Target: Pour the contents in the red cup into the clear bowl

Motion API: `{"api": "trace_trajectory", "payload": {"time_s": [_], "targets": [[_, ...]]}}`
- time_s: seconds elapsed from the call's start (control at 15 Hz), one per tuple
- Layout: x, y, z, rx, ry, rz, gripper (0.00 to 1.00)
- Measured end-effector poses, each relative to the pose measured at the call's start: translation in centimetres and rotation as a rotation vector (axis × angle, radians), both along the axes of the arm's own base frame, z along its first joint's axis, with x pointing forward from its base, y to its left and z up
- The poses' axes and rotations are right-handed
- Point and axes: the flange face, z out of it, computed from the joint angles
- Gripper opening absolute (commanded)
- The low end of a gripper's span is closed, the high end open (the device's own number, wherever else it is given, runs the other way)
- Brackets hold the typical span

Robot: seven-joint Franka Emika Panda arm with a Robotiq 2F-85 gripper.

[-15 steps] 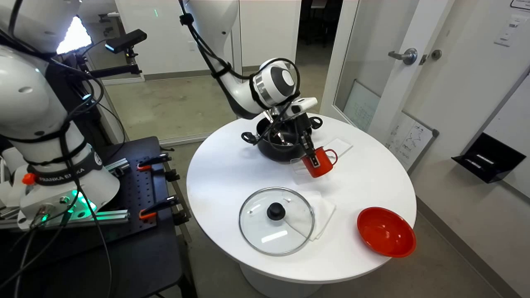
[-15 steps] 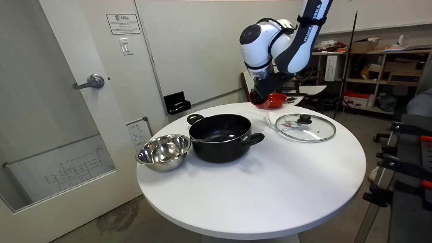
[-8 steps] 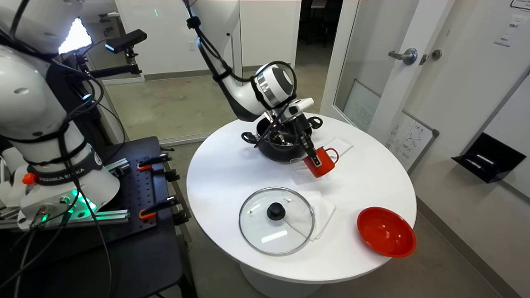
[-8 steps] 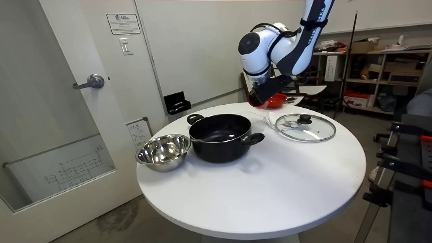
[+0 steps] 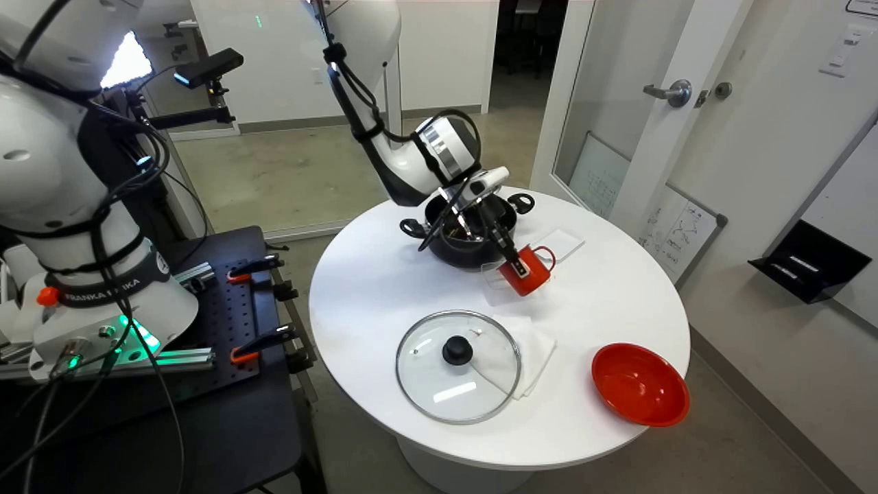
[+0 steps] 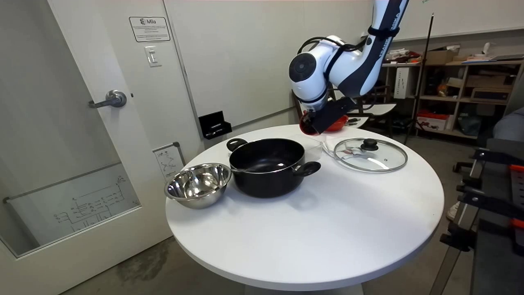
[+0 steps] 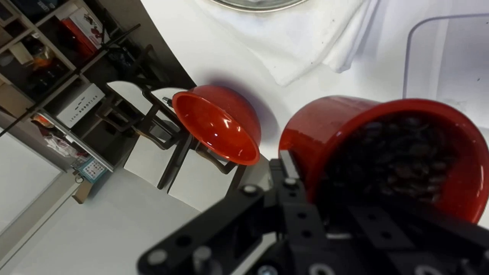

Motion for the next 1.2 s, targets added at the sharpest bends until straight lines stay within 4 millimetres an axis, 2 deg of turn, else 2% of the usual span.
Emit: {"api": "trace_trajectory", "payload": {"time_s": [0.53,1.0,1.2], "targets": [[0.0,0.2,-0.4,-0.029,-0.034,0.091,0.02],[0.2,0.4,1.4,-0.043,-0.072,0.161,0.02],[-0.4,0.5,2.1,-0.057,-0.068,0.215,0.02]]}}
